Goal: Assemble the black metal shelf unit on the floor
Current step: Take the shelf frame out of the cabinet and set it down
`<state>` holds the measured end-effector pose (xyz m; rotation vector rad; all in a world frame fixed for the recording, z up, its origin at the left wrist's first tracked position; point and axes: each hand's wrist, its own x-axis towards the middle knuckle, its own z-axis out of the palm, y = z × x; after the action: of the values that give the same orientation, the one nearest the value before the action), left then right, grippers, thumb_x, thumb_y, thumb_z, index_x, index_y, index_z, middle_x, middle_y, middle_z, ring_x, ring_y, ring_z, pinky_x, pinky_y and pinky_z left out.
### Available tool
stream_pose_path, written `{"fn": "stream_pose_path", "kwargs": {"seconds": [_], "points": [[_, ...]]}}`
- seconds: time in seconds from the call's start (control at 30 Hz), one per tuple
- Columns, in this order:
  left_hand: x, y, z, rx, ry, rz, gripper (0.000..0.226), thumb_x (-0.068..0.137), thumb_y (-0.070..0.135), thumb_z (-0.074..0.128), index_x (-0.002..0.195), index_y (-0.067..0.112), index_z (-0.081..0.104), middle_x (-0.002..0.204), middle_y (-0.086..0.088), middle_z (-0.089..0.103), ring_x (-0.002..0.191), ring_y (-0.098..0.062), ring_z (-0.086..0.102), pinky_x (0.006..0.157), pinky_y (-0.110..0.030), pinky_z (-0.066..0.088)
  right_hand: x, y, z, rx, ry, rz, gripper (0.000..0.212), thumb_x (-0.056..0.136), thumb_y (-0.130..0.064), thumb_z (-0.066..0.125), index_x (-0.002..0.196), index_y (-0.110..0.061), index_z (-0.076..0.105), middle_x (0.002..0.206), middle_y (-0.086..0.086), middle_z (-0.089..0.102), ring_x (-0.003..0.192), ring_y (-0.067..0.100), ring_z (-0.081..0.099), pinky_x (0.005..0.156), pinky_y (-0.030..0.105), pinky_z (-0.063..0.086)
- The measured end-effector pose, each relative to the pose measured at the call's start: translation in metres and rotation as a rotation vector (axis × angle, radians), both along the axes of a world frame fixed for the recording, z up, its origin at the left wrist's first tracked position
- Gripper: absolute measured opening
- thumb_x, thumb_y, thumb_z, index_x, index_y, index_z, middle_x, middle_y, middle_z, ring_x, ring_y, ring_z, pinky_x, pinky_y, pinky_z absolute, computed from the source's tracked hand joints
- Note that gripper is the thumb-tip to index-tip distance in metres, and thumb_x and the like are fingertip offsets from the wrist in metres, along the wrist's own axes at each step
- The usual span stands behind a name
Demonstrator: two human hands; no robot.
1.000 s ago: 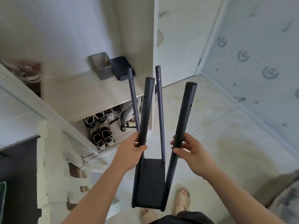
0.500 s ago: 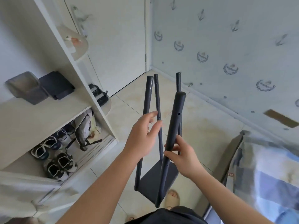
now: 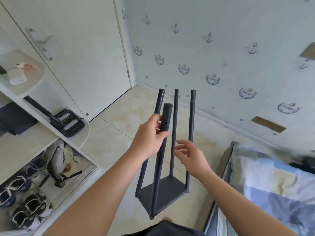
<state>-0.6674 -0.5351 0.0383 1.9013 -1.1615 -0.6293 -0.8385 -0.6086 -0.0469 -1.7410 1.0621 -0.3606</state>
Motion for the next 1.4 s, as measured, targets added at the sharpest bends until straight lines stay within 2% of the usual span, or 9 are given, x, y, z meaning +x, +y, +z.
{"fn": "stream_pose_path", "kwargs": {"seconds": [0.1, 0.27, 0.43, 0.63, 0.8, 0.97, 1.1, 1.23, 1.4], "points": [[0.002, -0.008, -0.005, 0.039, 0.004, -0.034, 0.028, 0.089, 0.015, 0.068, 0.109, 0.025, 0.052, 0.097, 0.009, 0.072, 0.085, -0.010, 0.069, 0.078, -0.027, 0.053, -0.027, -0.045, -0.002, -0.038, 0.024, -0.146, 0.043, 0.097, -0.036, 0.065, 0.137, -0.030, 0.052, 0.115, -0.017, 0.065, 0.101, -0.005, 0.060, 0.072, 0.010, 0.044], [0.006, -0.015, -0.007, 0.093, -0.059, -0.152, 0.029, 0.091, 0.017, 0.066, 0.110, 0.029, 0.047, 0.102, 0.010, 0.070, 0.097, -0.010, 0.067, 0.088, -0.038, 0.054, -0.048, -0.109, 0.000, -0.078, 0.092, -0.312, 0.066, 0.099, -0.036, 0.063, 0.155, -0.024, 0.030, 0.149, 0.000, 0.047, 0.133, 0.023, 0.048, 0.097, 0.037, 0.045], [0.025, -0.018, -0.001, 0.104, -0.061, -0.258, 0.036, 0.092, 0.016, 0.064, 0.102, 0.044, 0.045, 0.101, 0.024, 0.069, 0.101, 0.003, 0.064, 0.082, -0.032, 0.054, -0.050, -0.158, 0.000, -0.094, 0.174, -0.416, 0.087, 0.098, -0.033, 0.064, 0.162, -0.022, 0.006, 0.167, 0.003, 0.020, 0.150, 0.028, 0.027, 0.115, 0.047, 0.034], [0.060, -0.024, 0.001, 0.102, 0.021, -0.335, 0.042, 0.091, 0.009, 0.064, 0.101, 0.048, 0.050, 0.105, 0.021, 0.071, 0.106, 0.002, 0.064, 0.082, -0.027, 0.052, -0.046, -0.195, -0.010, -0.012, 0.204, -0.547, 0.101, 0.096, -0.028, 0.069, 0.162, -0.023, -0.007, 0.170, 0.004, 0.008, 0.151, 0.032, 0.027, 0.111, 0.046, 0.035], [0.093, -0.040, -0.007, 0.144, 0.093, -0.405, 0.042, 0.089, 0.006, 0.064, 0.099, 0.045, 0.053, 0.106, 0.017, 0.071, 0.106, -0.003, 0.064, 0.083, -0.024, 0.052, -0.044, -0.214, -0.024, 0.074, 0.150, -0.670, 0.097, 0.094, -0.031, 0.072, 0.162, -0.024, 0.003, 0.154, 0.011, 0.042, 0.120, 0.034, 0.055, 0.093, 0.042, 0.044], [0.128, -0.060, -0.028, 0.196, 0.159, -0.445, 0.038, 0.086, 0.007, 0.061, 0.098, 0.043, 0.054, 0.106, 0.013, 0.072, 0.106, -0.007, 0.064, 0.088, -0.028, 0.055, -0.038, -0.229, -0.041, 0.091, 0.216, -0.703, 0.053, 0.093, -0.028, 0.070, 0.141, -0.016, 0.050, 0.087, 0.006, 0.060, 0.066, 0.022, 0.055, 0.062, 0.033, 0.046], [0.150, -0.084, -0.069, 0.237, 0.145, -0.392, 0.036, 0.088, 0.009, 0.062, 0.100, 0.043, 0.053, 0.102, 0.019, 0.070, 0.104, 0.002, 0.063, 0.086, -0.027, 0.054, -0.024, -0.223, -0.053, 0.171, 0.202, -0.709, 0.030, 0.090, -0.012, 0.073, 0.117, -0.005, 0.062, 0.082, 0.010, 0.063, 0.068, 0.024, 0.059, 0.070, 0.039, 0.056], [0.167, -0.111, -0.126, 0.282, 0.112, -0.187, 0.023, 0.089, 0.015, 0.066, 0.098, 0.034, 0.057, 0.091, 0.016, 0.070, 0.092, -0.003, 0.066, 0.083, -0.026, 0.051, -0.002, -0.192, -0.069, 0.182, 0.279, -0.669, 0.018, 0.086, -0.007, 0.073, 0.093, -0.016, 0.059, 0.087, 0.015, 0.069, 0.071, 0.031, 0.070, 0.072, 0.043, 0.063], [0.184, -0.125, -0.203, 0.481, 0.089, -0.024, 0.014, 0.088, 0.017, 0.068, 0.095, 0.029, 0.063, 0.097, 0.011, 0.069, 0.094, -0.017, 0.065, 0.064, -0.025, 0.046, 0.027, -0.148, -0.099, 0.165, 0.464, -0.560, 0.017, 0.082, -0.011, 0.071, 0.081, -0.018, 0.055, 0.076, 0.007, 0.068, 0.068, 0.024, 0.066, 0.052, 0.026, 0.047]]}}
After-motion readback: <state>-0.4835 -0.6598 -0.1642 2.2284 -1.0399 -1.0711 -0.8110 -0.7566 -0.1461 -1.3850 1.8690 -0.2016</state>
